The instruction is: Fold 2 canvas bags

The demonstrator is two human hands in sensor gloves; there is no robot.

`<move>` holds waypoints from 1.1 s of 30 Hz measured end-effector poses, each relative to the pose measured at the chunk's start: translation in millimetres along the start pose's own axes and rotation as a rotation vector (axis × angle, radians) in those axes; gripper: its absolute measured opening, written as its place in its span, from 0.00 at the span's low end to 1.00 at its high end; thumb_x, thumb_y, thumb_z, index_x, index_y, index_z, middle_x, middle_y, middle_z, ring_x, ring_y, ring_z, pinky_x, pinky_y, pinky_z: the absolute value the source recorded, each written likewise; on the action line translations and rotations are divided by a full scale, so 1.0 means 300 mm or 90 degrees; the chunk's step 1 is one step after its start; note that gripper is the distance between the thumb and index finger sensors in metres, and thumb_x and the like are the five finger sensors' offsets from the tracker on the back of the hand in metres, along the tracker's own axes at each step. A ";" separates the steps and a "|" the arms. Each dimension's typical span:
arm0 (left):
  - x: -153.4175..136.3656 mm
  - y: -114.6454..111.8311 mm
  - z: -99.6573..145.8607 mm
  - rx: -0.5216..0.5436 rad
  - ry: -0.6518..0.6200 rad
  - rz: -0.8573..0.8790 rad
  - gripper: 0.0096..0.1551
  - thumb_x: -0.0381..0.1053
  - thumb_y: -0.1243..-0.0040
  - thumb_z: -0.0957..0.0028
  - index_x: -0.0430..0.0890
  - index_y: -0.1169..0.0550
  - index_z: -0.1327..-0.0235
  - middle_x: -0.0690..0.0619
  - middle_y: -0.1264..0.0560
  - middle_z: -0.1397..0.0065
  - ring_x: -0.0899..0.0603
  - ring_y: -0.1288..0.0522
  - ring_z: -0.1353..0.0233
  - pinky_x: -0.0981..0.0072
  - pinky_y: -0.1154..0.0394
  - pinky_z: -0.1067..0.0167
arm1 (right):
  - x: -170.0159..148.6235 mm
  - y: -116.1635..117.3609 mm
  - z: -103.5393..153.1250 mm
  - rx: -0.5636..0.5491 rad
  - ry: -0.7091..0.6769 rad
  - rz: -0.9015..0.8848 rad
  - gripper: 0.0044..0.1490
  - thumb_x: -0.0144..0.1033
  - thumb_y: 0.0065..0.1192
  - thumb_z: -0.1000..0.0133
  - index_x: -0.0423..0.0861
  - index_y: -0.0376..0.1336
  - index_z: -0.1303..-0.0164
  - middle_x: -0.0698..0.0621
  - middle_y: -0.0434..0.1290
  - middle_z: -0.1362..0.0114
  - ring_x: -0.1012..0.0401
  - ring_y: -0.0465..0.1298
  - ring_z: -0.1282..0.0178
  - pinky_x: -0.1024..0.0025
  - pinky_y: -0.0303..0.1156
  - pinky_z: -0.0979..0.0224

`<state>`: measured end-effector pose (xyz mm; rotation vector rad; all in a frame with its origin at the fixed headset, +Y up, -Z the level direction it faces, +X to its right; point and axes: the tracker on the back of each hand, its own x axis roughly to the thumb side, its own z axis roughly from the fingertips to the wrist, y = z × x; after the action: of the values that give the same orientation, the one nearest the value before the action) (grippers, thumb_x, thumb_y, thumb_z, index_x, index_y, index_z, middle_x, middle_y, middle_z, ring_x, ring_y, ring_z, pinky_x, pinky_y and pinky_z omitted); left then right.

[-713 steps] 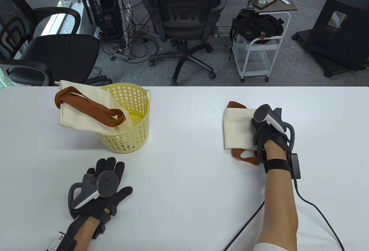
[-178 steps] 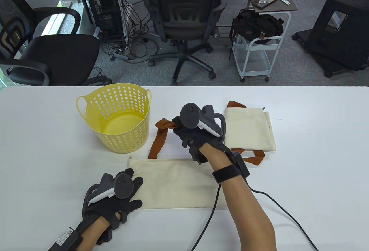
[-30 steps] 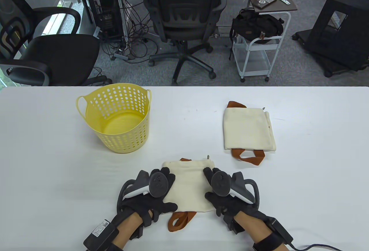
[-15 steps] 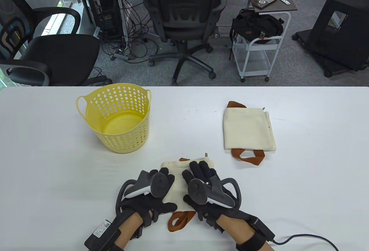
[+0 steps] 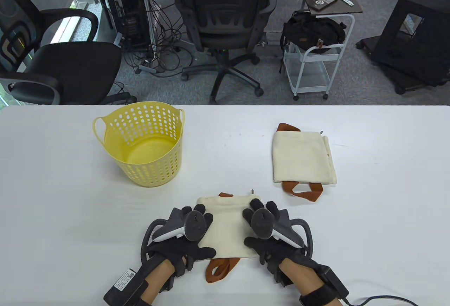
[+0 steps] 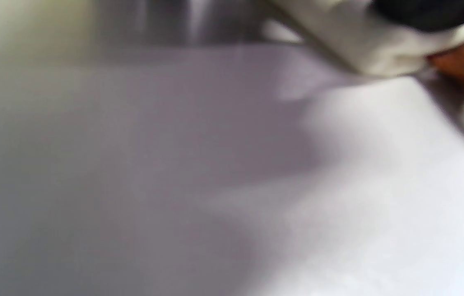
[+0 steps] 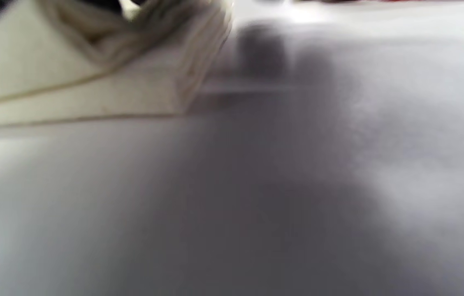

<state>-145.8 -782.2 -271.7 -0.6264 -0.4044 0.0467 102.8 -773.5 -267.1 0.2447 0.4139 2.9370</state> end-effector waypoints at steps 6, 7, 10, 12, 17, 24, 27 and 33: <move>0.000 -0.002 0.002 0.010 -0.006 0.004 0.59 0.73 0.44 0.63 0.57 0.58 0.25 0.57 0.72 0.21 0.34 0.69 0.17 0.33 0.64 0.24 | 0.010 -0.020 0.000 -0.027 -0.003 -0.032 0.49 0.48 0.67 0.49 0.51 0.46 0.22 0.47 0.42 0.15 0.46 0.63 0.19 0.47 0.62 0.20; 0.001 -0.002 0.002 0.011 -0.006 0.003 0.59 0.73 0.44 0.63 0.57 0.58 0.25 0.57 0.72 0.21 0.34 0.69 0.17 0.33 0.64 0.24 | -0.001 -0.024 -0.001 -0.028 -0.005 -0.061 0.50 0.50 0.66 0.49 0.50 0.45 0.21 0.46 0.43 0.15 0.45 0.64 0.19 0.47 0.63 0.21; -0.004 -0.005 0.000 0.010 -0.009 0.011 0.60 0.73 0.44 0.63 0.57 0.58 0.25 0.57 0.72 0.21 0.34 0.70 0.17 0.33 0.64 0.24 | -0.022 -0.022 0.002 -0.021 0.027 -0.111 0.54 0.55 0.64 0.49 0.49 0.41 0.21 0.42 0.46 0.15 0.47 0.63 0.19 0.47 0.62 0.21; -0.007 -0.007 0.000 0.015 -0.013 0.013 0.59 0.73 0.44 0.63 0.57 0.58 0.25 0.57 0.72 0.21 0.34 0.70 0.17 0.33 0.64 0.24 | -0.011 -0.012 0.006 -0.031 0.060 -0.069 0.58 0.57 0.64 0.49 0.48 0.38 0.21 0.41 0.45 0.15 0.44 0.60 0.18 0.44 0.60 0.21; -0.005 -0.012 0.011 0.041 -0.033 0.029 0.58 0.72 0.44 0.60 0.56 0.58 0.25 0.54 0.72 0.20 0.34 0.72 0.18 0.31 0.67 0.25 | 0.001 0.013 -0.004 -0.021 0.098 0.008 0.59 0.61 0.63 0.50 0.48 0.38 0.21 0.42 0.46 0.15 0.44 0.55 0.16 0.43 0.57 0.20; -0.094 0.103 0.153 0.169 0.029 -0.029 0.55 0.71 0.46 0.60 0.57 0.56 0.24 0.54 0.70 0.19 0.36 0.73 0.17 0.30 0.70 0.26 | -0.006 0.018 0.001 -0.016 0.118 -0.019 0.59 0.60 0.63 0.50 0.48 0.38 0.21 0.42 0.50 0.16 0.40 0.51 0.16 0.42 0.55 0.19; -0.195 0.138 0.230 0.224 0.067 0.000 0.55 0.71 0.46 0.60 0.57 0.55 0.24 0.54 0.70 0.19 0.35 0.73 0.17 0.30 0.70 0.26 | 0.006 0.020 0.005 -0.025 0.124 -0.033 0.59 0.58 0.64 0.49 0.44 0.38 0.21 0.40 0.51 0.17 0.41 0.52 0.16 0.41 0.55 0.19; -0.361 0.118 0.322 0.276 0.136 0.032 0.55 0.71 0.46 0.60 0.56 0.55 0.24 0.53 0.68 0.18 0.35 0.72 0.18 0.29 0.69 0.26 | 0.048 0.009 0.012 -0.082 0.144 -0.030 0.59 0.51 0.70 0.51 0.41 0.41 0.22 0.39 0.59 0.21 0.42 0.60 0.18 0.43 0.61 0.21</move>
<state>-279.7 -717.1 -259.6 -0.2093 -0.1622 0.1112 89.2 -772.4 -260.9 -0.1126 0.2533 2.9385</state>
